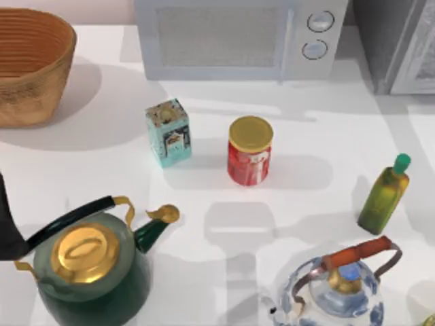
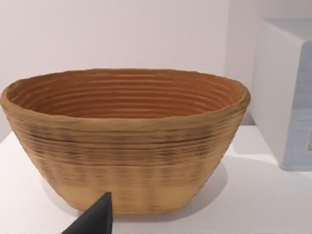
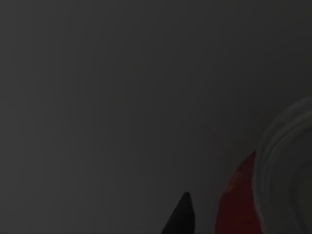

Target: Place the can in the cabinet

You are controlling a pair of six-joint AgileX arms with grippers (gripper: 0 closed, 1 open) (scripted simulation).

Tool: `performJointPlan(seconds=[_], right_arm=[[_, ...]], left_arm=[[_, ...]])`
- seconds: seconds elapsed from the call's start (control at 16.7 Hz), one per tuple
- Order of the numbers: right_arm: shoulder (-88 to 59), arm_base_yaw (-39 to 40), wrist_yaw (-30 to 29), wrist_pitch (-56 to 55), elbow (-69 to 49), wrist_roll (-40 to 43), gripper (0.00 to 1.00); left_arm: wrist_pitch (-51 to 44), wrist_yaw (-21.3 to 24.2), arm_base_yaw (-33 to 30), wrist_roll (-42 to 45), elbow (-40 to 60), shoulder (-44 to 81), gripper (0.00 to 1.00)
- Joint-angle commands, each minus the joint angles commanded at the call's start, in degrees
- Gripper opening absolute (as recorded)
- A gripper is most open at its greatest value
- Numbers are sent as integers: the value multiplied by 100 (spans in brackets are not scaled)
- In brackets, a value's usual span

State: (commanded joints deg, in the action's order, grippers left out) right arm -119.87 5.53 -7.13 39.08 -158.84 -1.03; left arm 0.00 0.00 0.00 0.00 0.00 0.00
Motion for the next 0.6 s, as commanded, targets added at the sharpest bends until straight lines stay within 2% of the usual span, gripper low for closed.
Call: performJointPlan(seconds=[0.6], right_arm=[[0, 0, 0, 0, 0, 0, 90]], left_arm=[[0, 0, 0, 0, 0, 0, 100]])
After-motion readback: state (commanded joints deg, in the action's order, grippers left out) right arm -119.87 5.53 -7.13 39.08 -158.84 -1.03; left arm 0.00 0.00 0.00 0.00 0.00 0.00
